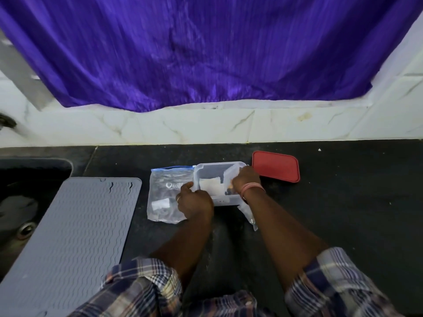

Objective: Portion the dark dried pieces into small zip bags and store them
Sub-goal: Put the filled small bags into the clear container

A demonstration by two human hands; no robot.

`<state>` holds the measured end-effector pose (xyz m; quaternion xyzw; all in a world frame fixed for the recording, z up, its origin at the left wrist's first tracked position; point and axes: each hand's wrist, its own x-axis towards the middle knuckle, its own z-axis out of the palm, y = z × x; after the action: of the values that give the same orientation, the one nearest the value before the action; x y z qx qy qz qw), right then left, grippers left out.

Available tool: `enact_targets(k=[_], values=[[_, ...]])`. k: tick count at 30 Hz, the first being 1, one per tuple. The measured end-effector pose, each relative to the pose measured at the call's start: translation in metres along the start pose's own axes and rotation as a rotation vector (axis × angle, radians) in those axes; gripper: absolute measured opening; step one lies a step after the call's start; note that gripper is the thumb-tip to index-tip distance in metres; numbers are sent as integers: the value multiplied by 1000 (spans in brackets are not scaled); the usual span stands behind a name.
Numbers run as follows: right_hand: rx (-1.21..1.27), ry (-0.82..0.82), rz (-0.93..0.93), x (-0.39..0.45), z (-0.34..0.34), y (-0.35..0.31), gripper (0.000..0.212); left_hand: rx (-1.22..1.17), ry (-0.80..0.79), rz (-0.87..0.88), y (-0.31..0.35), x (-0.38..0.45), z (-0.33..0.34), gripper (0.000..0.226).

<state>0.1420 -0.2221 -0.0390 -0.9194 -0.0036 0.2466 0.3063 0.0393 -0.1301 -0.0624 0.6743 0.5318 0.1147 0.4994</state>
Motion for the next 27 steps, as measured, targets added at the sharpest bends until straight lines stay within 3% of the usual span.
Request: enact_targets(k=[3, 9, 12, 18, 23, 25, 27], values=[[-195, 47, 36, 14, 10, -5, 47, -1, -24, -9, 0, -1, 0, 42], [-506, -152, -14, 19, 18, -14, 36, 28, -65, -45, 5, 3, 1, 46], [-625, -169, 0, 24, 20, -14, 40, 44, -70, -53, 6, 5, 2, 46], [-569, 78, -54, 19, 33, -26, 36, 63, -42, -74, 7, 3, 8, 45], [-516, -261, 44, 21, 41, -16, 48, 48, -24, -79, 6, 3, 10, 45], [-468, -183, 7, 20, 35, -11, 43, 44, -26, -72, 4, 3, 10, 46], [-354, 18, -82, 19, 20, -11, 35, 32, -34, -66, 3, 4, 10, 46]])
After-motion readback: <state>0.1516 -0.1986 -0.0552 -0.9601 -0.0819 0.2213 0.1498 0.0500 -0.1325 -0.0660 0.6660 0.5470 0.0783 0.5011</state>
